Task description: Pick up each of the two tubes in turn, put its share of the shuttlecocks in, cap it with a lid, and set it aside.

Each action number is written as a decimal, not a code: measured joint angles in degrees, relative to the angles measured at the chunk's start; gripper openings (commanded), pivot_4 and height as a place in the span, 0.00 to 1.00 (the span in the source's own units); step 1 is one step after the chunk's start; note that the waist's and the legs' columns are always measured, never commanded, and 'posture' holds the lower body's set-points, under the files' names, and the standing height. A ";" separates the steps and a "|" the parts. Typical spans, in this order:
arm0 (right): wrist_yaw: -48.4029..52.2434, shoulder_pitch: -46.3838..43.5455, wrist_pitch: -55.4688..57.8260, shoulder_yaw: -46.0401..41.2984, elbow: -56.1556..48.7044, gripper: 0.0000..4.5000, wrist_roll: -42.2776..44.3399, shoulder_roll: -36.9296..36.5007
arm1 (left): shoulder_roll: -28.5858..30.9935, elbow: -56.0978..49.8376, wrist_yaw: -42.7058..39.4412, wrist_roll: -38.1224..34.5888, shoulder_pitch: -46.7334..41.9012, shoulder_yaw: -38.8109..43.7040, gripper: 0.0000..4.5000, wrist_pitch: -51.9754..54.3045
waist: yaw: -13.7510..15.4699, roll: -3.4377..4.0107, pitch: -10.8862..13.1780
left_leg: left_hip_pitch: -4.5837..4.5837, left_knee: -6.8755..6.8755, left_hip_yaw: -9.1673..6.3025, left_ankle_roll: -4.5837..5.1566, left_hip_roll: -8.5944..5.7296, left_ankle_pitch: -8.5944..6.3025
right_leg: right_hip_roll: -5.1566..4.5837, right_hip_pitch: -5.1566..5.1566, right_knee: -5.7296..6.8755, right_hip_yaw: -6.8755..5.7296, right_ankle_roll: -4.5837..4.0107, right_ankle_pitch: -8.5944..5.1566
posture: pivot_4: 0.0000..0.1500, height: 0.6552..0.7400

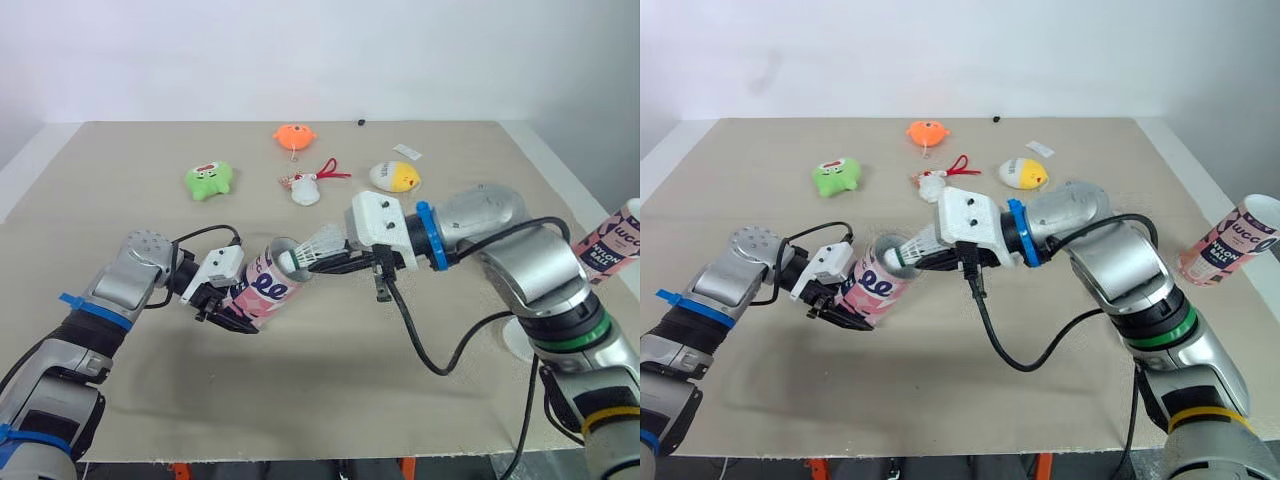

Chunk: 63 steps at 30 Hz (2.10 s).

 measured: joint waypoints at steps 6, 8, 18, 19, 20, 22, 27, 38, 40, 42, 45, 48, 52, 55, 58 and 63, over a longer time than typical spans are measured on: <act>4.81 -1.98 2.29 0.63 2.33 0.75 3.10 2.63 | -0.05 0.06 0.00 0.06 0.00 0.11 0.57 0.14 | 0.00 0.00 0.00 | 0.01 0.00 0.00 0.00 0.02 0.00 | 0.02 -0.01 0.03 -0.02 -0.03 0.02 | 1.00 1.00; 5.63 -2.44 3.31 0.63 2.50 0.94 4.14 3.18 | -0.18 0.06 0.00 0.07 0.00 0.17 0.57 0.20 | 0.03 0.00 0.00 | 0.00 0.00 -0.02 0.00 0.02 0.00 | 0.01 -0.01 0.04 -0.03 -0.03 0.02 | 1.00 1.00; 2.89 1.84 9.20 -12.03 2.41 0.99 10.22 -2.92 | -1.63 -0.39 0.42 0.12 0.20 0.68 0.57 1.31 | 0.70 -0.07 -0.03 | -0.14 0.08 -0.11 -0.01 -0.11 0.00 | -0.19 0.05 -0.01 -0.18 -0.05 0.05 | 1.00 1.00; 1.29 4.81 10.50 -15.78 1.85 0.99 10.66 -5.34 | -1.80 -0.87 0.59 0.12 0.31 0.71 0.57 1.45 | 0.92 -0.10 -0.04 | -0.19 0.08 -0.12 -0.01 -0.15 0.00 | -0.24 0.05 -0.08 -0.19 -0.09 0.08 | 1.00 1.00; -0.66 8.39 11.98 -19.52 1.71 0.99 10.72 -7.85 | -1.77 -1.23 0.74 0.05 0.81 1.12 0.57 1.63 | 1.00 -0.11 -0.05 | -0.19 0.08 -0.04 -0.04 -0.19 -0.04 | -0.27 0.03 -0.10 -0.10 -0.10 0.08 | 1.00 1.00; -4.67 15.76 14.52 -26.09 -0.32 0.99 10.80 -10.63 | -1.66 -2.11 0.83 0.21 1.18 1.32 0.57 1.82 | 0.99 -0.10 -0.05 | -0.20 0.04 -0.03 0.00 -0.24 -0.07 | -0.27 -0.01 -0.09 -0.04 -0.10 0.06 | 1.00 1.00; -10.00 39.44 19.72 -46.02 -5.89 0.99 9.50 -14.21 | -2.30 -2.92 0.96 -0.05 2.37 2.13 0.57 2.30 | 1.74 -0.05 -0.08 | -0.18 0.00 -0.10 0.03 -0.25 -0.10 | -0.23 -0.04 -0.02 -0.08 0.11 -0.18 | 1.00 1.00; -10.02 64.80 15.63 -66.71 -1.69 0.99 3.83 -14.44 | -5.60 0.36 0.09 1.11 0.05 -0.16 0.57 0.89 | 1.42 0.16 -0.20 | 0.08 0.55 -0.01 0.06 -0.32 -0.01 | -0.23 0.38 -0.11 0.17 0.17 0.09 | 1.00 1.00; -11.00 65.03 14.31 -66.35 0.14 0.99 3.75 -14.10 | -5.74 0.51 0.02 1.22 -0.13 -0.32 0.57 0.41 | 1.32 0.19 -0.22 | 0.05 0.66 0.00 0.06 -0.32 -0.01 | -0.23 0.39 -0.11 0.21 0.20 0.12 | 1.00 1.00; -12.88 63.44 12.46 -64.58 2.05 0.99 3.41 -13.67 | -5.75 0.73 0.01 1.24 -0.31 -0.55 0.57 0.19 | 1.17 0.20 -0.22 | 0.03 0.71 0.00 0.06 -0.32 -0.01 | -0.23 0.41 -0.11 0.23 0.23 0.14 | 1.00 1.00; -15.61 59.81 10.63 -60.48 5.59 0.99 2.92 -12.99 | -5.92 0.97 0.00 1.27 -0.53 -0.77 0.57 0.08 | 0.89 0.20 -0.22 | -0.03 0.71 0.00 0.06 -0.38 -0.01 | -0.24 0.41 -0.13 0.29 0.25 0.15 | 1.00 1.00; -17.22 55.57 9.46 -55.71 9.49 0.99 2.78 -12.59 | -5.99 0.98 -0.01 1.25 -0.62 -0.84 0.57 0.08 | 0.90 0.24 -0.23 | -0.08 0.70 -0.02 0.06 -0.42 -0.01 | -0.24 0.39 -0.14 0.33 0.29 0.12 | 1.00 1.00; -18.28 52.50 7.87 -51.97 13.02 0.99 2.70 -12.58 | -6.00 0.85 -0.01 1.18 -0.63 -0.87 0.57 0.18 | 0.96 0.25 -0.23 | -0.12 0.68 -0.04 0.07 -0.43 -0.01 | -0.22 0.39 -0.14 0.35 0.33 0.09 | 1.00 1.00; -18.85 50.64 6.70 -49.33 15.96 0.99 2.47 -12.58 | -5.95 0.79 0.00 1.21 -0.61 -0.84 0.57 0.44 | 0.91 0.26 -0.23 | -0.11 0.69 -0.03 0.07 -0.45 -0.01 | -0.22 0.39 -0.14 0.40 0.34 0.10 | 1.00 1.00; -19.52 48.63 5.68 -47.08 18.47 0.99 2.15 -12.40 | -5.82 0.63 0.00 1.23 -0.56 -0.80 0.57 0.57 | 0.82 0.26 -0.23 | -0.11 0.70 -0.01 0.07 -0.44 -0.01 | -0.21 0.38 -0.14 0.41 0.35 0.10 | 1.00 1.00; -20.77 42.41 3.58 -42.72 24.40 0.99 1.40 -11.28 | -5.39 0.16 -0.01 1.23 -0.47 -0.78 0.57 1.21 | 0.40 0.27 -0.23 | -0.11 0.69 -0.02 0.07 -0.45 -0.01 | -0.20 0.38 -0.14 0.44 0.38 0.12 | 1.00 1.00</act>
